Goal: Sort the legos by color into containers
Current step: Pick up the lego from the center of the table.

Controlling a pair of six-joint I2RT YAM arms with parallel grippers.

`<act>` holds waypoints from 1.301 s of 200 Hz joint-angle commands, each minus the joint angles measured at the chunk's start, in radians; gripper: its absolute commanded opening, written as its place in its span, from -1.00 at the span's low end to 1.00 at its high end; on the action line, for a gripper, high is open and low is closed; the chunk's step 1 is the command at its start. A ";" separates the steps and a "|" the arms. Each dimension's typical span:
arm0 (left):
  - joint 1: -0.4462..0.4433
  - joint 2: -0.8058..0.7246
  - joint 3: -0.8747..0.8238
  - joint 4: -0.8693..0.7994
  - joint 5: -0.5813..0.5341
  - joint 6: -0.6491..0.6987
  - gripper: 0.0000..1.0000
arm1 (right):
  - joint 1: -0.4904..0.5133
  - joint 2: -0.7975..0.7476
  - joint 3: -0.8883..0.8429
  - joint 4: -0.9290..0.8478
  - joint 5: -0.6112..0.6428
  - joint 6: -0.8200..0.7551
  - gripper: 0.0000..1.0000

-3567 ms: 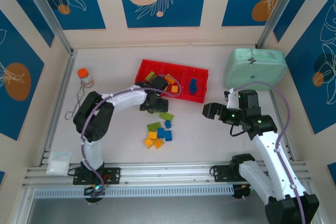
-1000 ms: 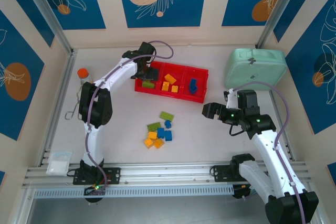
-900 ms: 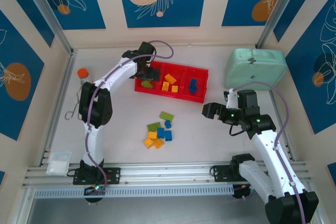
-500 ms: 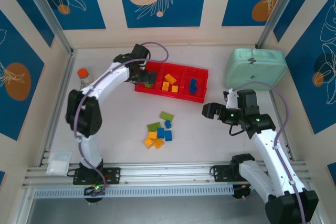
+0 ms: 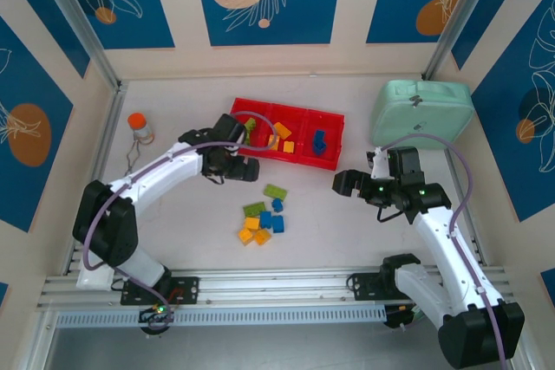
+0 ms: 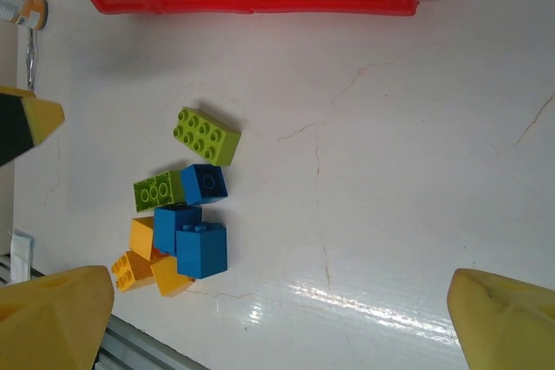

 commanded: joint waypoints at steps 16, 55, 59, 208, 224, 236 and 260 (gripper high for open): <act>-0.054 0.094 0.048 -0.002 0.020 -0.013 0.99 | 0.008 -0.012 -0.003 0.008 0.004 0.002 0.98; -0.129 0.200 0.133 -0.035 0.003 0.002 0.99 | 0.008 -0.015 -0.001 0.006 -0.007 0.001 0.98; -0.134 0.209 0.140 -0.037 0.002 0.004 0.99 | 0.007 -0.017 -0.001 0.007 -0.008 0.002 0.98; -0.223 0.484 0.399 -0.149 -0.064 0.072 0.99 | -0.019 -0.079 0.007 -0.017 0.091 0.014 0.98; -0.230 0.500 0.409 -0.158 -0.061 0.081 0.99 | -0.024 -0.079 0.005 -0.015 0.087 0.015 0.98; -0.234 0.508 0.413 -0.164 -0.063 0.085 0.99 | -0.026 -0.077 0.005 -0.014 0.085 0.014 0.98; -0.239 0.525 0.415 -0.167 -0.074 0.083 0.99 | -0.029 -0.076 0.003 -0.011 0.074 0.015 0.98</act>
